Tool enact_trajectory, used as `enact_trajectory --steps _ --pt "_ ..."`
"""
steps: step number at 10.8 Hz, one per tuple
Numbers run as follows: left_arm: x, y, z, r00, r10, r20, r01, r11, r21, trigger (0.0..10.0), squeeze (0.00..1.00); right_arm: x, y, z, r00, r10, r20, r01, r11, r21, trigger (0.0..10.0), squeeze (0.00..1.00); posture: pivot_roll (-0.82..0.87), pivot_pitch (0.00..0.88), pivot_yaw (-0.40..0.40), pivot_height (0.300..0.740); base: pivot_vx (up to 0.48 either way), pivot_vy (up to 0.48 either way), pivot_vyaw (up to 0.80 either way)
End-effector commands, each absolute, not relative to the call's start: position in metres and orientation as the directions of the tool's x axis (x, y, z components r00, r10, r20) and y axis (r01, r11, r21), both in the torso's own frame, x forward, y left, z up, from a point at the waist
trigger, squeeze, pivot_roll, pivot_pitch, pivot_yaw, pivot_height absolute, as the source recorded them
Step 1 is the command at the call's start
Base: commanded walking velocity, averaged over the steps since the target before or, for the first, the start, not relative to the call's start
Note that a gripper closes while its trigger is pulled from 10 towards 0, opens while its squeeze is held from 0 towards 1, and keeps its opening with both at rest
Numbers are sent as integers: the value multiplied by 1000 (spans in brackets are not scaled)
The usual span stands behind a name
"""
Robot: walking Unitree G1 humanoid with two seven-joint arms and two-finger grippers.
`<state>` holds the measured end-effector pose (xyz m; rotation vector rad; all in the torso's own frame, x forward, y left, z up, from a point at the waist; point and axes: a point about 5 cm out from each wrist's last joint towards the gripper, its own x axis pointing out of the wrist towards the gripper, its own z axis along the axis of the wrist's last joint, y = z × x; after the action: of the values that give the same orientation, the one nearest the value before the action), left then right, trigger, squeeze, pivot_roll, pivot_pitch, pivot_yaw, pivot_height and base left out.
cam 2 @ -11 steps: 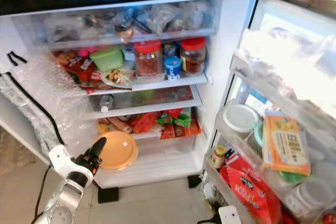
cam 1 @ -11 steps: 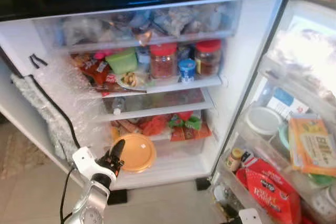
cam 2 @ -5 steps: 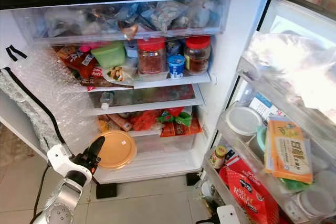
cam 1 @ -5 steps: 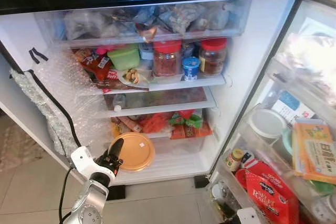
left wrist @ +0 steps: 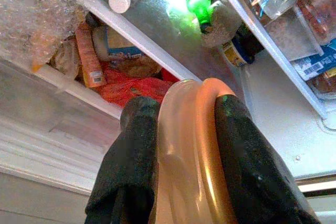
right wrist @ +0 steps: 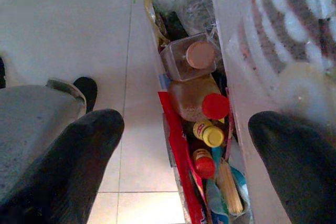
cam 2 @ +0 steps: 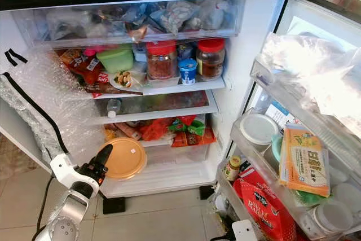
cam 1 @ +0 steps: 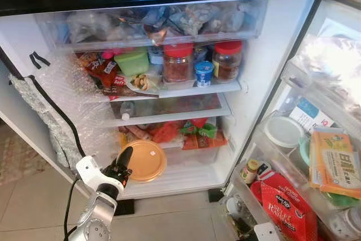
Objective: Restocking fridge
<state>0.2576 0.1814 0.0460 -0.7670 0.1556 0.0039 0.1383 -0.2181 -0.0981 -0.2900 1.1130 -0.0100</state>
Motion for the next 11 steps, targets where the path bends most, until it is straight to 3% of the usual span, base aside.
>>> enact_trajectory --steps 1,11 --pt "261 180 54 991 -59 -117 -39 715 -698 10000 0 137 -218 -99 441 -151 -885 -141 962 -235 10000 0 -31 47 2 740 0 0 0" --pt "260 176 56 990 -74 -118 -30 710 -703 10000 0 136 -215 -100 438 -132 -889 -160 962 -222 10000 0 -28 50 1 740 0 0 0"
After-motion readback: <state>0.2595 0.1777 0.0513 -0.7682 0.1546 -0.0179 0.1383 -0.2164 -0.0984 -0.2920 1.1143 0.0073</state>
